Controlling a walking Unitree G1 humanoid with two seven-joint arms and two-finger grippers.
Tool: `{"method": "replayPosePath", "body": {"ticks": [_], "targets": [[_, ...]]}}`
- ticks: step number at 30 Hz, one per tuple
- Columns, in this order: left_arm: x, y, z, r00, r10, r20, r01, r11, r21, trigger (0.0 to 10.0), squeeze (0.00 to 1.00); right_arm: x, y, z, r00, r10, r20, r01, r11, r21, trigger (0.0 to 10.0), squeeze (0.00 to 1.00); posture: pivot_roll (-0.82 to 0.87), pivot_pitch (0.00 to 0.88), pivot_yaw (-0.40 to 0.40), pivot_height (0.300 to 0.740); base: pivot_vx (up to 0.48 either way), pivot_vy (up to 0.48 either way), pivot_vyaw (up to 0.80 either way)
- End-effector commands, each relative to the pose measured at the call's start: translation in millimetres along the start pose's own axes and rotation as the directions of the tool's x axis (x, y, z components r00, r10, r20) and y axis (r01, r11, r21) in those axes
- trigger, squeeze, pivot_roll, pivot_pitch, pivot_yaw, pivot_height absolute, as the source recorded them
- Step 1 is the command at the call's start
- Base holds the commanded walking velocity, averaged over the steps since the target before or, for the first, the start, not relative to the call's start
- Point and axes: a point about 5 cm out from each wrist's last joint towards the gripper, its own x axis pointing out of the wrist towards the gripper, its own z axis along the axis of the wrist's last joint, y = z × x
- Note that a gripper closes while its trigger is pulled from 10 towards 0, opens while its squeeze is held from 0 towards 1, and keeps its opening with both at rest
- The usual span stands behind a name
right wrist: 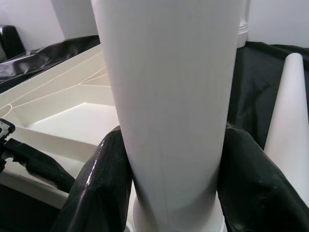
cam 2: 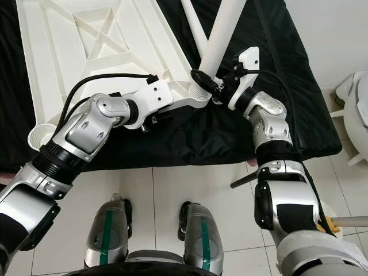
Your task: Building children table
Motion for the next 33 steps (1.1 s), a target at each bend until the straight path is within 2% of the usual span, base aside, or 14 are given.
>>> {"method": "replayPosePath", "body": {"ticks": [1, 7, 12, 13, 18, 21, 23, 24, 26, 28, 29, 30, 31, 33], "targets": [[0.2, 0.3, 0.8, 1.0, -0.002, -0.007, 0.002, 1.0, 0.013, 10.0, 0.0, -1.2, 0.4, 2.1, 0.999, -0.022, 0.024, 0.022, 1.0, -0.013, 10.0, 0.0, 0.02, 0.031, -0.046, 0.74, 0.0, 0.0, 0.0], [-1.1, 0.0, -0.3, 1.0, 0.001, -0.011, -0.001, 1.0, 0.011, 10.0, 0.0, -0.1, 9.6, 2.0, 0.992, -0.094, 0.085, 0.095, 0.995, -0.013, 10.0, 0.0, 0.02, 0.034, -0.05, 0.74, 0.0, 0.0, 0.0], [-1.7, -0.6, -0.8, 1.0, 0.0, -0.011, 0.0, 1.0, 0.009, 10.0, 0.0, 1.7, 17.7, 1.2, 0.982, -0.143, 0.125, 0.141, 0.99, 0.026, 10.0, 0.0, 0.02, 0.038, -0.051, 0.74, 0.0, 0.0, 0.0], [-1.9, -0.7, -1.1, 1.0, 0.0, -0.011, 0.001, 1.0, 0.008, 10.0, 0.0, 3.0, 23.5, 1.4, 0.974, -0.173, 0.145, 0.168, 0.985, 0.045, 10.0, 0.0, 0.02, 0.04, -0.051, 0.74, 0.0, 0.0, 0.0], [-1.9, -0.9, -1.4, 1.0, 0.0, -0.012, 0.0, 1.0, 0.008, 10.0, 0.0, 5.7, 29.0, 2.0, 0.962, -0.222, 0.157, 0.216, 0.975, 0.051, 10.0, 0.0, 0.02, 0.039, -0.05, 0.74, 0.0, 0.0, 0.0], [-2.0, -1.7, -1.5, 1.0, -0.002, -0.013, 0.002, 1.0, 0.007, 10.0, 0.0, 11.8, 33.3, -1.4, 0.919, -0.375, 0.123, 0.372, 0.927, 0.051, 10.0, 0.0, 0.02, 0.041, -0.054, 0.74, 0.0, 0.0, 0.0], [-2.0, -1.9, -1.5, 1.0, -0.002, -0.013, 0.002, 1.0, 0.008, 10.0, 0.0, 12.8, 34.3, -2.0, 0.906, -0.407, 0.118, 0.403, 0.914, 0.056, 10.0, 0.0, 0.02, 0.041, -0.054, 0.74, 0.0, 0.0, 0.0], [-2.0, -2.5, -1.6, 1.0, -0.003, -0.013, 0.003, 1.0, 0.006, 10.0, 0.0, 14.9, 37.6, -2.5, 0.869, -0.48, 0.122, 0.472, 0.877, 0.092, 10.0, 0.0, 0.03, 0.04, -0.059, 0.74, 0.0, 0.0, 0.0], [-2.0, -2.9, -1.6, 1.0, -0.003, -0.013, 0.003, 1.0, 0.005, 10.0, 0.0, 16.5, 41.3, -1.8, 0.841, -0.526, 0.127, 0.514, 0.85, 0.114, 10.0, 0.0, 0.03, 0.039, -0.06, 0.74, 0.0, 0.0, 0.0], [-2.0, -3.2, -1.8, 1.0, -0.004, -0.013, 0.004, 1.0, 0.005, 10.0, 0.0, 16.6, 42.6, -1.6, 0.833, -0.538, 0.129, 0.526, 0.842, 0.117, 10.0, 0.0, 0.03, 0.038, -0.061, 0.74, 0.0, 0.0, 0.0], [-1.9, -3.4, -1.8, 1.0, -0.003, -0.013, 0.003, 1.0, 0.005, 10.0, 0.0, 16.4, 43.3, -2.6, 0.812, -0.571, 0.123, 0.558, 0.82, 0.129, 10.0, 0.0, 0.03, 0.039, -0.062, 0.74, 0.0, 0.0, 0.0], [-1.8, -3.7, -2.0, 1.0, -0.003, -0.013, 0.003, 1.0, 0.004, 10.0, 0.0, 15.3, 43.6, -3.9, 0.774, -0.623, 0.115, 0.608, 0.782, 0.138, 10.0, 0.0, 0.03, 0.038, -0.066, 0.74, 0.0, 0.0, 0.0], [-1.8, -3.7, -2.0, 1.0, -0.003, -0.013, 0.003, 1.0, 0.004, 10.0, 0.0, 15.3, 43.6, -3.9, 0.774, -0.623, 0.115, 0.608, 0.782, 0.138, 10.0, 0.0, 0.03, 0.038, -0.066, 0.74, 0.0, 0.0, 0.0], [-1.6, -4.1, -2.1, 1.0, -0.003, -0.013, 0.003, 1.0, 0.003, 10.0, 0.0, 13.6, 44.5, -6.1, 0.706, -0.701, 0.101, 0.689, 0.713, 0.128, 10.0, 0.0, 0.03, 0.037, -0.067, 0.74, 0.0, 0.0, 0.0]]}}
